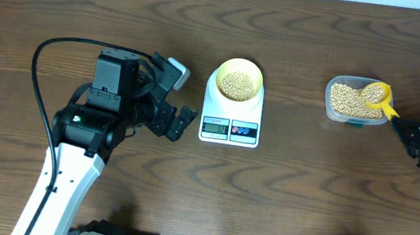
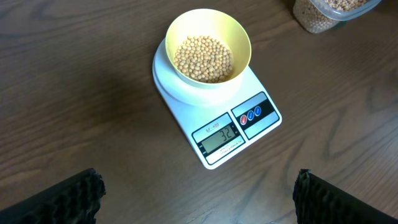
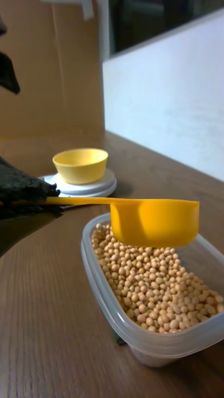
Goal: Scoop item into bowl and weigh 50g on scale
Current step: 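Lift the refilled scoop out of the tub with the right gripper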
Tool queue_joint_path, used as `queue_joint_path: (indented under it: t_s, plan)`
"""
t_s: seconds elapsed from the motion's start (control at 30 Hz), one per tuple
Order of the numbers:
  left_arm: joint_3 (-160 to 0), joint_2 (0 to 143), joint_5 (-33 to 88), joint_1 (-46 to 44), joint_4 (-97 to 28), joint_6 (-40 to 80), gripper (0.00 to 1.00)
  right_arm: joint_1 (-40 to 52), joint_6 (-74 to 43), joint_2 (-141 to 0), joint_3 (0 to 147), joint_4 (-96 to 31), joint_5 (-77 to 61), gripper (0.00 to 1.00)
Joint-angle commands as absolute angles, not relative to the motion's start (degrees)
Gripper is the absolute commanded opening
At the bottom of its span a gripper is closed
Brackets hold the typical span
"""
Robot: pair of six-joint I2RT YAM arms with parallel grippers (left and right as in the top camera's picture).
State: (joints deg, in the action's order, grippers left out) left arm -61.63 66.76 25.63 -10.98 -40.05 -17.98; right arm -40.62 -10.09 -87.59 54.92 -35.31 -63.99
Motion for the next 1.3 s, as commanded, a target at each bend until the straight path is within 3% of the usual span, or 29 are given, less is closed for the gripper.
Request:
queue_joint_path:
  t_s: [0.0,0.5,1.27]
  plan:
    - [-61.95,66.98,26.28,-10.96,-40.05,-17.72,1.0,-42.09,-10.04,-87.72,54.57,-36.1,-71.66,0.01]
    - [-61.95,66.98,26.28,-10.96,-40.05,-17.72,1.0,-42.87,-10.7,-87.72,54.52,-38.5,-83.15,0.01]
    - [-61.95,66.98,26.28,-10.96,-40.05,-17.72,1.0,-24.08,-20.03,-87.72,54.52,-35.31,-85.62,0.01]
